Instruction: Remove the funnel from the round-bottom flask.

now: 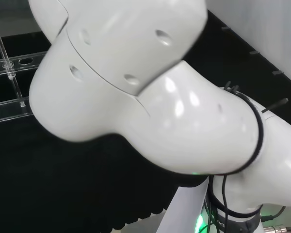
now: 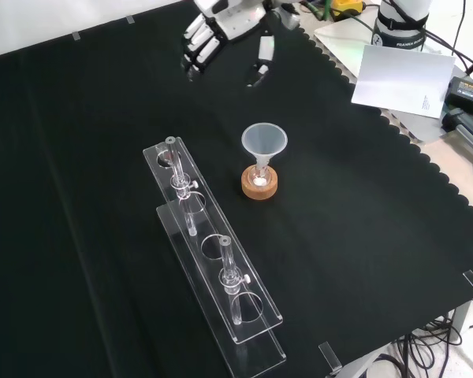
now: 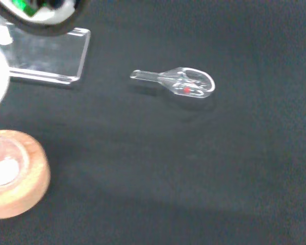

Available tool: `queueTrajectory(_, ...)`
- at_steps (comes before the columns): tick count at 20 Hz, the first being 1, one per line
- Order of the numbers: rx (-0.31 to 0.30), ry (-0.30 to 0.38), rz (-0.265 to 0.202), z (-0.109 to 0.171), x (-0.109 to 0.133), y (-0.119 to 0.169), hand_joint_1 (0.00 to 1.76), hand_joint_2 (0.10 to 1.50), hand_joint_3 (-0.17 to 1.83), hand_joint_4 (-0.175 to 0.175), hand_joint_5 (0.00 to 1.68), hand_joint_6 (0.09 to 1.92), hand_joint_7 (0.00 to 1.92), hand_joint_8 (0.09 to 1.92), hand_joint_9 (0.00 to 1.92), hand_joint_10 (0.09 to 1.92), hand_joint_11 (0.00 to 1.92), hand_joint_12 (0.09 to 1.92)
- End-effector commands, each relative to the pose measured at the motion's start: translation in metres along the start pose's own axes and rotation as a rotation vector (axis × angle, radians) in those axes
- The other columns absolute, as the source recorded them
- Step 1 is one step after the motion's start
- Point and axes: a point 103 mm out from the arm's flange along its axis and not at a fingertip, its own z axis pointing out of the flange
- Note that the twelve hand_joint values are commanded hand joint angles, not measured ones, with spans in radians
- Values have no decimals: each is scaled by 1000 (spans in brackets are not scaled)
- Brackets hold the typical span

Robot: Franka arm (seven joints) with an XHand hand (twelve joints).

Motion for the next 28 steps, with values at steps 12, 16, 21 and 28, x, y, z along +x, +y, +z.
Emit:
queueTrajectory(12,120,-32,-95,5,83,-62,686,625,408,-42,241,87,10,661,306,716,388,1418)
queueTrajectory(16,119,-65,-107,11,92,-60,677,627,382,-48,175,87,0,524,226,752,389,1434)
queueTrajectory(21,135,-78,-118,20,101,-55,675,633,345,-52,76,87,0,318,129,809,389,1449)
queueTrajectory(28,149,-103,-132,30,113,-46,682,635,324,-52,43,87,0,271,85,841,394,1456)
